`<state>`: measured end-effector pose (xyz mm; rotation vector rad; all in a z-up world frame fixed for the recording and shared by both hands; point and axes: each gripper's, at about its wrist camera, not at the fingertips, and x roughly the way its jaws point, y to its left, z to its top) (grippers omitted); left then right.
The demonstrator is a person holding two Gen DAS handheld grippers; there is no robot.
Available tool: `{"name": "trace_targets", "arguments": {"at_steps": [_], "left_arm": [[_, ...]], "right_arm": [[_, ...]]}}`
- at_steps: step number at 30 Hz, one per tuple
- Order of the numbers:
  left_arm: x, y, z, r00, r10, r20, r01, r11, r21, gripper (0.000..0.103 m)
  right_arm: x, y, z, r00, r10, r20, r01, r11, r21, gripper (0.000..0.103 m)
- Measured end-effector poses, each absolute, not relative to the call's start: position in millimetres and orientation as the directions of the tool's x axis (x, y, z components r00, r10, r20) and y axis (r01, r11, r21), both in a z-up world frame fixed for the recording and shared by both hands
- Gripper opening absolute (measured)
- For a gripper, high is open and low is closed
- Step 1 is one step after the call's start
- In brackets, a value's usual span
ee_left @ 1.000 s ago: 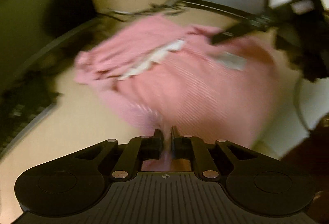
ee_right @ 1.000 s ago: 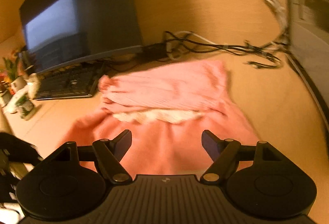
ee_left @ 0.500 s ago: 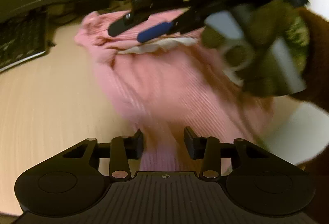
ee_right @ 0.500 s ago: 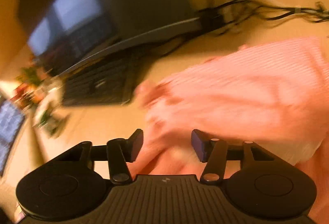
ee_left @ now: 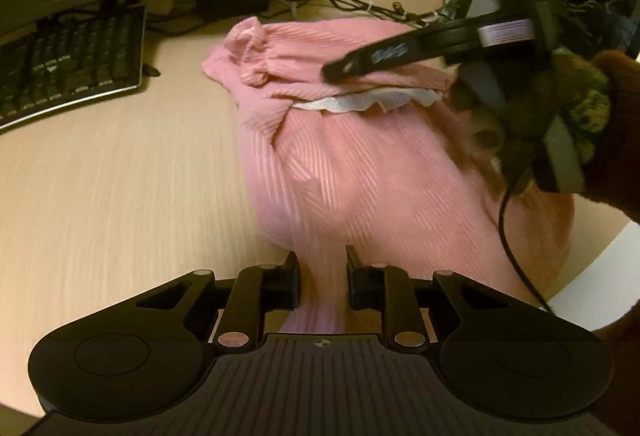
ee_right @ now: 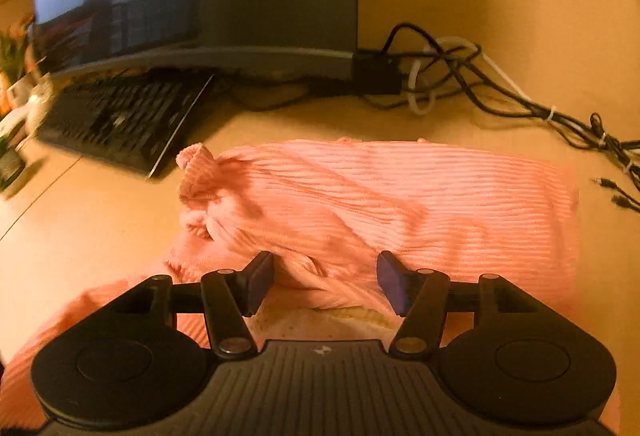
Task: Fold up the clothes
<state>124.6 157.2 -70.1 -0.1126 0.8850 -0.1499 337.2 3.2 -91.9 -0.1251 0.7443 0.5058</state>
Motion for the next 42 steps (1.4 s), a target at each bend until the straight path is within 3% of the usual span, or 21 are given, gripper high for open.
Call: {"name": "trace_targets", "arguments": {"at_steps": [7, 10, 12, 13, 14, 15, 19, 21, 22, 23, 26, 29, 37, 42], "left_arm": [[147.3, 186.7, -54.8, 0.658, -0.128, -0.742, 0.03, 0.989, -0.144, 0.024], [146.7, 181.7, -46.9, 0.673, -0.123, -0.73, 0.049, 0.991, -0.123, 0.033], [143.3, 168.4, -47.0, 0.679, -0.112, -0.725, 0.076, 0.994, -0.083, 0.033], [141.3, 159.3, -48.0, 0.683, -0.099, -0.723, 0.093, 0.994, -0.049, 0.031], [139.2, 148.7, -49.0, 0.684, -0.098, -0.723, 0.122, 0.992, -0.018, 0.017], [137.3, 137.9, -49.7, 0.682, -0.109, -0.723, 0.162, 0.987, 0.004, 0.01], [134.0, 99.7, -58.9, 0.637, -0.182, -0.749, 0.333, 0.941, 0.056, 0.01], [136.7, 91.7, -67.9, 0.601, -0.209, -0.771, 0.371, 0.928, 0.037, 0.013], [137.7, 91.9, -69.7, 0.595, -0.225, -0.771, 0.371, 0.929, 0.015, 0.019], [137.9, 93.3, -68.8, 0.589, -0.252, -0.768, 0.369, 0.929, -0.022, 0.032], [135.6, 97.6, -63.0, 0.564, -0.35, -0.748, 0.373, 0.916, -0.147, 0.056], [129.7, 93.1, -59.5, 0.531, -0.438, -0.725, 0.409, 0.882, -0.234, 0.071], [119.7, 94.5, -54.1, 0.468, -0.553, -0.69, 0.428, 0.824, -0.371, 0.078], [120.3, 108.2, -41.6, 0.5, -0.574, -0.649, 0.382, 0.818, -0.43, 0.084]], "right_arm": [[370.9, 18.7, -87.6, 0.611, 0.433, -0.663, -0.453, 0.878, 0.156, 0.06], [353.7, -5.7, -77.2, 0.598, 0.489, -0.634, -0.45, 0.86, 0.239, 0.06], [339.4, -19.6, -72.6, 0.596, 0.497, -0.63, -0.454, 0.856, 0.246, 0.06], [332.7, -26.2, -70.5, 0.596, 0.498, -0.63, -0.458, 0.855, 0.243, 0.06], [326.4, -32.4, -67.9, 0.595, 0.5, -0.629, -0.463, 0.853, 0.241, 0.06], [321.4, -38.0, -64.9, 0.592, 0.505, -0.627, -0.468, 0.85, 0.243, 0.06], [307.6, -45.6, -52.1, 0.541, 0.585, -0.604, -0.52, 0.797, 0.306, 0.06], [296.7, -39.7, -47.7, 0.485, 0.652, -0.582, -0.575, 0.74, 0.35, 0.052], [291.1, -35.1, -47.1, 0.443, 0.689, -0.574, -0.605, 0.702, 0.376, 0.048], [286.0, -29.7, -48.3, 0.388, 0.724, -0.57, -0.634, 0.659, 0.406, 0.043], [275.0, -12.3, -64.2, 0.288, 0.736, -0.613, -0.695, 0.601, 0.395, 0.042], [274.5, -17.8, -80.2, 0.282, 0.688, -0.669, -0.677, 0.637, 0.37, 0.042], [258.7, -90.8, -83.9, 0.425, 0.544, -0.723, -0.619, 0.758, 0.207, 0.043], [240.0, -180.4, -68.0, 0.613, 0.447, -0.651, -0.4, 0.887, 0.232, 0.059]]}}
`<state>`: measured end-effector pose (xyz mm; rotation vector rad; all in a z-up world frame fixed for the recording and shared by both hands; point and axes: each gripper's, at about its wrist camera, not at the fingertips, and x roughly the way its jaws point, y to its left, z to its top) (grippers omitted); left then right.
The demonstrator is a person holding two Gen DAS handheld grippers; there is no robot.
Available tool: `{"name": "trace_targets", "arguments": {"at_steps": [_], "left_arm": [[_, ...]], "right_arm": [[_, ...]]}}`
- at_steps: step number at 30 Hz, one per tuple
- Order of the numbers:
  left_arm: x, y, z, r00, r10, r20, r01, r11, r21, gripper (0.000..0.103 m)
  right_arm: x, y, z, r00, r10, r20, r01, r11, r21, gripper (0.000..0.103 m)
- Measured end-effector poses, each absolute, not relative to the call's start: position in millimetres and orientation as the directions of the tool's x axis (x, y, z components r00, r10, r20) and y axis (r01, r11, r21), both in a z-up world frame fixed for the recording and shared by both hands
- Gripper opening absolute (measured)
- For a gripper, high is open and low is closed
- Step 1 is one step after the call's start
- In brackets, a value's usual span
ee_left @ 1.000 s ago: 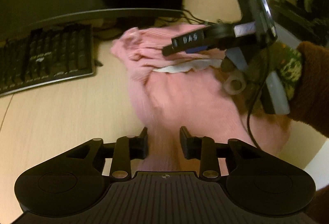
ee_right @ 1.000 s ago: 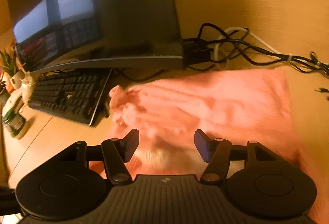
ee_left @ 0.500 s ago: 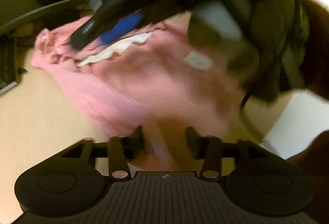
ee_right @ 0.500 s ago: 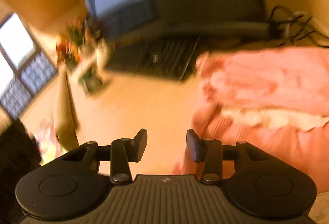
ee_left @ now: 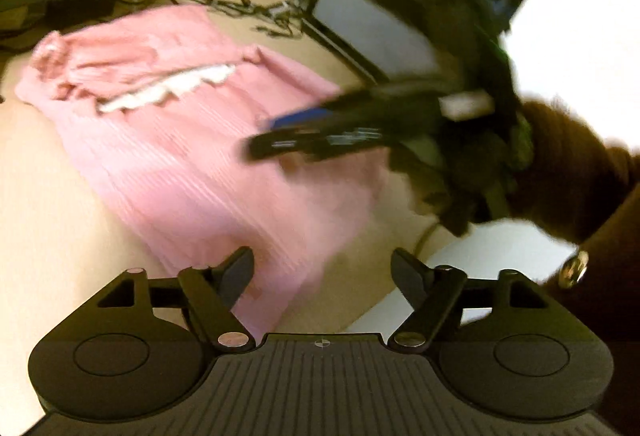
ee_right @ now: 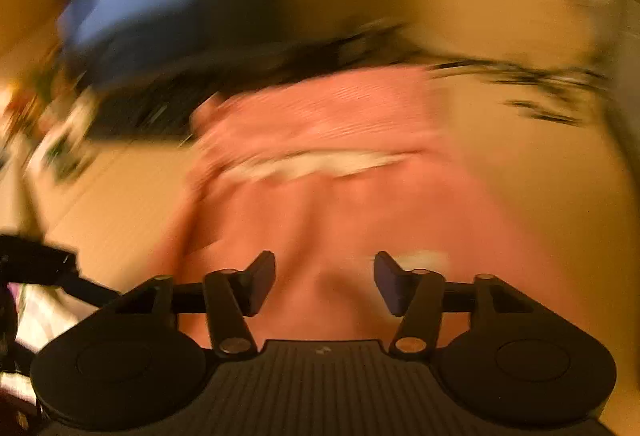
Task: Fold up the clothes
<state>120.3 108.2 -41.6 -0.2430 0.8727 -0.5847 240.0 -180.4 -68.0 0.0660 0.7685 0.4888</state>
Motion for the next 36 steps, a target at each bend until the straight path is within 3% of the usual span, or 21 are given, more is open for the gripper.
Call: {"name": "trace_targets", "arguments": {"at_steps": [6, 9, 19, 20, 21, 23, 27, 31, 34, 36], "left_arm": [[159.5, 113.1, -52.1, 0.538, -0.58, -0.611, 0.273, 0.806, -0.525, 0.086], [177.1, 101.2, -64.4, 0.522, -0.568, -0.636, 0.269, 0.817, -0.509, 0.085], [173.7, 80.1, -84.7, 0.449, -0.576, -0.683, 0.323, 0.818, -0.477, 0.087], [173.1, 80.8, -84.4, 0.449, -0.572, -0.686, 0.325, 0.82, -0.471, 0.085], [172.0, 82.1, -83.8, 0.451, -0.566, -0.69, 0.326, 0.824, -0.462, 0.085], [168.8, 86.1, -82.0, 0.459, -0.546, -0.701, 0.324, 0.838, -0.44, 0.081], [167.4, 103.7, -78.0, 0.488, -0.494, -0.719, 0.293, 0.869, -0.399, 0.081], [171.3, 124.3, -77.4, 0.505, -0.477, -0.719, 0.253, 0.879, -0.405, 0.081], [171.2, 130.3, -77.8, 0.511, -0.48, -0.714, 0.242, 0.877, -0.416, 0.082], [168.2, 127.6, -77.7, 0.52, -0.475, -0.709, 0.245, 0.879, -0.41, 0.085]], "right_arm": [[220.8, -254.5, -72.7, 0.748, 0.224, -0.624, -0.113, 0.971, 0.212, 0.064], [214.4, -269.7, -81.6, 0.761, 0.195, -0.618, -0.081, 0.975, 0.209, 0.071], [240.9, -259.8, -120.5, 0.781, 0.128, -0.611, 0.02, 0.973, 0.23, 0.075], [242.2, -255.8, -119.6, 0.779, 0.147, -0.61, 0.005, 0.971, 0.24, 0.068], [242.6, -251.6, -117.9, 0.771, 0.189, -0.609, -0.032, 0.965, 0.259, 0.037], [234.3, -237.1, -106.1, 0.778, 0.24, -0.58, -0.109, 0.962, 0.252, 0.004], [198.9, -183.2, -70.2, 0.822, 0.276, -0.497, -0.323, 0.946, -0.01, 0.004], [172.7, -144.3, -71.2, 0.754, 0.33, -0.568, -0.497, 0.852, -0.165, 0.004], [171.3, -162.6, -79.1, 0.726, 0.321, -0.608, -0.439, 0.897, -0.05, 0.012], [177.8, -199.9, -88.7, 0.707, 0.319, -0.631, -0.27, 0.947, 0.177, 0.04]]}}
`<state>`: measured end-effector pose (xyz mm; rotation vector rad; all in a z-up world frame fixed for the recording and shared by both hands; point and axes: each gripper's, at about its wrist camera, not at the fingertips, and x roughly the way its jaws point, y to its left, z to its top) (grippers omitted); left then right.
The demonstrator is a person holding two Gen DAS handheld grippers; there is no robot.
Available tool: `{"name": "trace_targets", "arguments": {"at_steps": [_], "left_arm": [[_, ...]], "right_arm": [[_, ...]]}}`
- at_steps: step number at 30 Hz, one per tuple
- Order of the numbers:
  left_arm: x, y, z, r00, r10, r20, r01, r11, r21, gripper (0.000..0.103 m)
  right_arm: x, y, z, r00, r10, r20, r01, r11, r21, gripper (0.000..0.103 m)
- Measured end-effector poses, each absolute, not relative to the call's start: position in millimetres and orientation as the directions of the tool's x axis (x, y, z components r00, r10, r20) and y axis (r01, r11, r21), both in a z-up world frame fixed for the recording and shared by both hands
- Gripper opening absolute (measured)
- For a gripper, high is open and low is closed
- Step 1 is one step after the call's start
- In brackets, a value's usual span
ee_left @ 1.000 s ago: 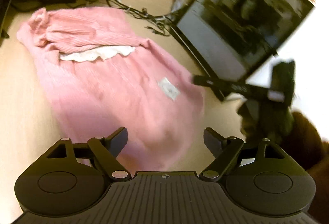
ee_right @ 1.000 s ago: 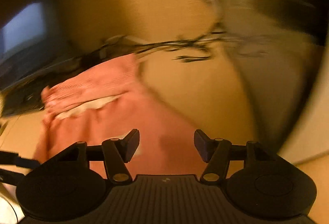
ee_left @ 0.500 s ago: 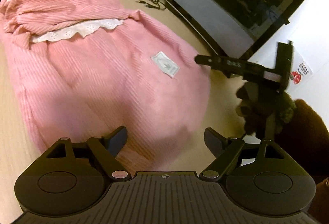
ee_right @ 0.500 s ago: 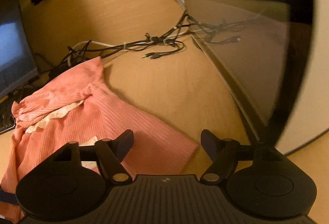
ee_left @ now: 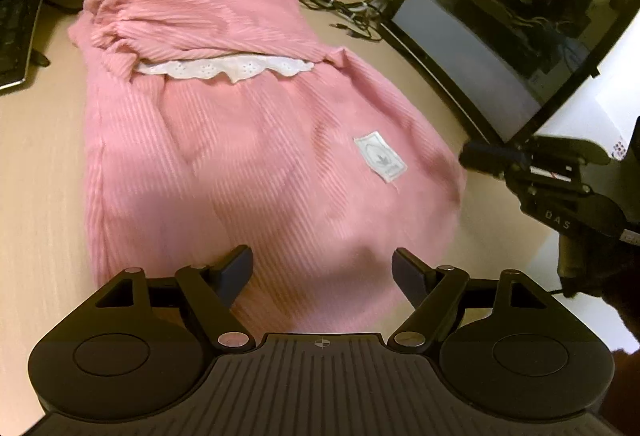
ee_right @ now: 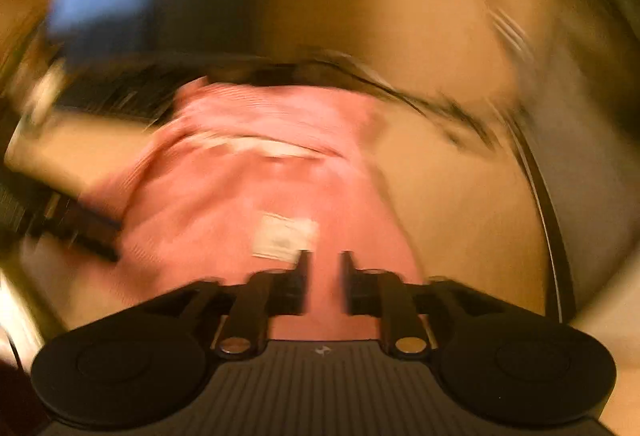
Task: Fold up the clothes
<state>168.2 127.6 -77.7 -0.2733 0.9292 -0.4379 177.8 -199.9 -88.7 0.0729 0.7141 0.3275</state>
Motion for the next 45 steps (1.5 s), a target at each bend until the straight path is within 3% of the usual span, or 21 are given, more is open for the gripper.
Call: {"name": "trace_targets", "arguments": {"at_steps": [5, 9, 12, 14, 15, 16, 19, 21, 22, 27, 30, 32, 34, 35, 36, 40, 45], "left_arm": [[164.1, 129.6, -77.7, 0.531, -0.485, -0.695, 0.226, 0.871, -0.436, 0.089], [162.5, 132.1, -78.0, 0.526, -0.497, -0.691, 0.227, 0.864, -0.449, 0.09], [162.8, 133.2, -78.5, 0.525, -0.506, -0.684, 0.233, 0.859, -0.456, 0.093], [162.1, 131.7, -78.2, 0.525, -0.502, -0.687, 0.24, 0.862, -0.446, 0.093], [161.6, 130.4, -77.8, 0.524, -0.497, -0.691, 0.244, 0.866, -0.437, 0.093], [161.2, 129.1, -77.3, 0.524, -0.491, -0.696, 0.247, 0.869, -0.428, 0.093], [160.4, 126.6, -76.7, 0.525, -0.479, -0.703, 0.249, 0.877, -0.412, 0.094], [160.1, 126.6, -76.9, 0.527, -0.479, -0.701, 0.247, 0.876, -0.413, 0.094], [160.1, 126.6, -77.0, 0.528, -0.48, -0.701, 0.248, 0.876, -0.413, 0.095], [160.0, 125.3, -77.4, 0.534, -0.484, -0.694, 0.251, 0.874, -0.416, 0.098], [159.2, 124.0, -77.4, 0.541, -0.481, -0.69, 0.245, 0.875, -0.417, 0.098], [158.8, 123.9, -77.4, 0.542, -0.48, -0.689, 0.243, 0.875, -0.419, 0.098], [159.0, 123.6, -77.2, 0.542, -0.48, -0.69, 0.242, 0.875, -0.419, 0.098], [159.1, 123.5, -77.1, 0.541, -0.48, -0.69, 0.242, 0.875, -0.419, 0.098], [159.3, 123.5, -77.1, 0.542, -0.48, -0.69, 0.241, 0.875, -0.419, 0.098], [159.4, 123.9, -77.7, 0.543, -0.484, -0.687, 0.244, 0.873, -0.422, 0.1], [160.9, 123.2, -77.6, 0.536, -0.484, -0.692, 0.254, 0.874, -0.415, 0.102]], "right_arm": [[185.8, -261.4, -119.3, 0.679, 0.39, -0.622, 0.051, 0.82, 0.57, 0.041], [195.2, -279.3, -142.2, 0.703, 0.461, -0.542, 0.152, 0.648, 0.747, 0.041], [211.7, -277.1, -151.0, 0.732, 0.467, -0.496, 0.173, 0.576, 0.799, 0.041], [222.0, -268.0, -146.1, 0.747, 0.442, -0.497, 0.147, 0.619, 0.771, 0.033], [224.5, -260.8, -138.2, 0.757, 0.425, -0.497, 0.106, 0.67, 0.735, 0.016], [226.4, -250.8, -127.8, 0.767, 0.408, -0.495, 0.054, 0.728, 0.683, 0.01], [214.2, -201.9, -87.9, 0.807, 0.323, -0.495, -0.185, 0.934, 0.307, 0.005], [198.3, -166.4, -75.2, 0.812, 0.298, -0.501, -0.345, 0.939, 0.0, 0.002], [192.9, -156.0, -75.1, 0.791, 0.321, -0.521, -0.411, 0.909, -0.064, 0.001], [174.9, -128.4, -93.4, 0.618, 0.419, -0.665, -0.609, 0.79, -0.068, 0.001], [163.9, -125.5, -99.0, 0.545, 0.469, -0.695, -0.643, 0.765, 0.012, 0.002], [159.2, -134.5, -89.1, 0.571, 0.478, -0.667, -0.624, 0.781, 0.025, 0.009], [163.4, -152.5, -79.9, 0.644, 0.437, -0.627, -0.536, 0.844, 0.038, 0.032], [169.3, -165.4, -78.0, 0.685, 0.405, -0.606, -0.462, 0.884, 0.068, 0.051], [175.5, -178.7, -79.0, 0.715, 0.367, -0.595, -0.384, 0.918, 0.105, 0.062], [200.0, -230.6, -98.9, 0.757, 0.204, -0.62, -0.051, 0.966, 0.255, 0.062], [203.4, -235.8, -116.2, 0.754, 0.241, -0.612, -0.012, 0.935, 0.354, 0.061]]}}
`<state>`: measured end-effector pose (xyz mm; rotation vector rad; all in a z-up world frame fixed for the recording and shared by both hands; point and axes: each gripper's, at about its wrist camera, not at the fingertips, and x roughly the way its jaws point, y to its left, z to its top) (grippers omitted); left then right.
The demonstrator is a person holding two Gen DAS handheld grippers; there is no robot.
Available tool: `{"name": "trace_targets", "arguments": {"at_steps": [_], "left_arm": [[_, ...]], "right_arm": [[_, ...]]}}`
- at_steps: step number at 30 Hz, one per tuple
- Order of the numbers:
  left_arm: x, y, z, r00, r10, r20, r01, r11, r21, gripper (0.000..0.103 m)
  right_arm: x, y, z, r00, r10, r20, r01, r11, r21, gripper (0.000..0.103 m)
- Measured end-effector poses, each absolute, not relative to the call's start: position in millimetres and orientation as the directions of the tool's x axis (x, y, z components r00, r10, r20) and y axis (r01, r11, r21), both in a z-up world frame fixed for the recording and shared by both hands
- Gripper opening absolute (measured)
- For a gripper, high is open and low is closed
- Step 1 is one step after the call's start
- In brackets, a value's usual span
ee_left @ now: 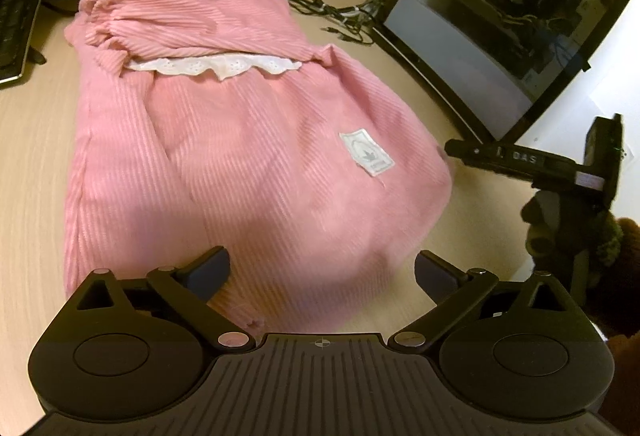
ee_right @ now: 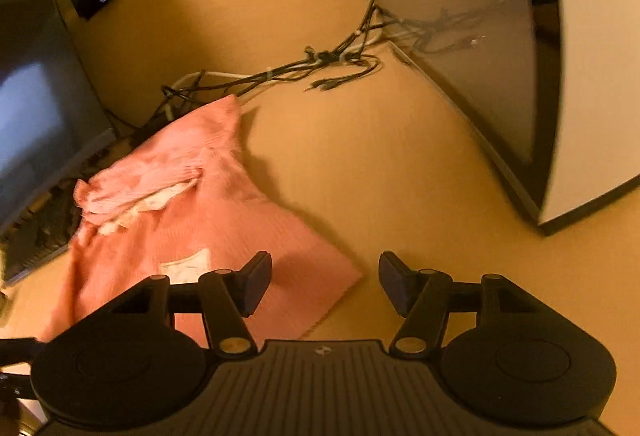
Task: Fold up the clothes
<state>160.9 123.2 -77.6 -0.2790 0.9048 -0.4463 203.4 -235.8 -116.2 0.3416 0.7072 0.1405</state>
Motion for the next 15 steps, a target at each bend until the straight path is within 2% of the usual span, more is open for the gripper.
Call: {"name": "trace_targets", "arguments": {"at_steps": [2, 4, 5, 8, 11, 15], "left_arm": [[161.6, 122.9, -77.8, 0.533, -0.488, -0.691, 0.256, 0.872, -0.418, 0.102], [162.2, 121.8, -77.9, 0.532, -0.49, -0.691, 0.258, 0.871, -0.418, 0.103], [162.4, 121.1, -77.8, 0.532, -0.488, -0.692, 0.26, 0.872, -0.415, 0.103], [162.9, 120.0, -77.5, 0.53, -0.484, -0.697, 0.262, 0.875, -0.407, 0.103], [163.1, 121.6, -77.5, 0.53, -0.486, -0.695, 0.257, 0.873, -0.414, 0.103], [161.9, 121.8, -78.0, 0.538, -0.485, -0.689, 0.248, 0.873, -0.42, 0.103]], "right_arm": [[208.4, -222.3, -120.4, 0.763, 0.239, -0.601, -0.051, 0.948, 0.313, 0.06], [216.7, -210.2, -122.9, 0.763, 0.235, -0.602, -0.091, 0.961, 0.26, 0.029], [221.2, -207.0, -121.9, 0.751, 0.24, -0.615, -0.107, 0.963, 0.246, 0.007], [219.0, -199.8, -100.7, 0.784, 0.23, -0.577, -0.161, 0.972, 0.17, 0.006], [201.3, -176.9, -72.8, 0.811, 0.254, -0.527, -0.324, 0.945, -0.043, 0.006], [172.6, -133.8, -77.1, 0.745, 0.317, -0.587, -0.554, 0.784, -0.279, 0.006]]}}
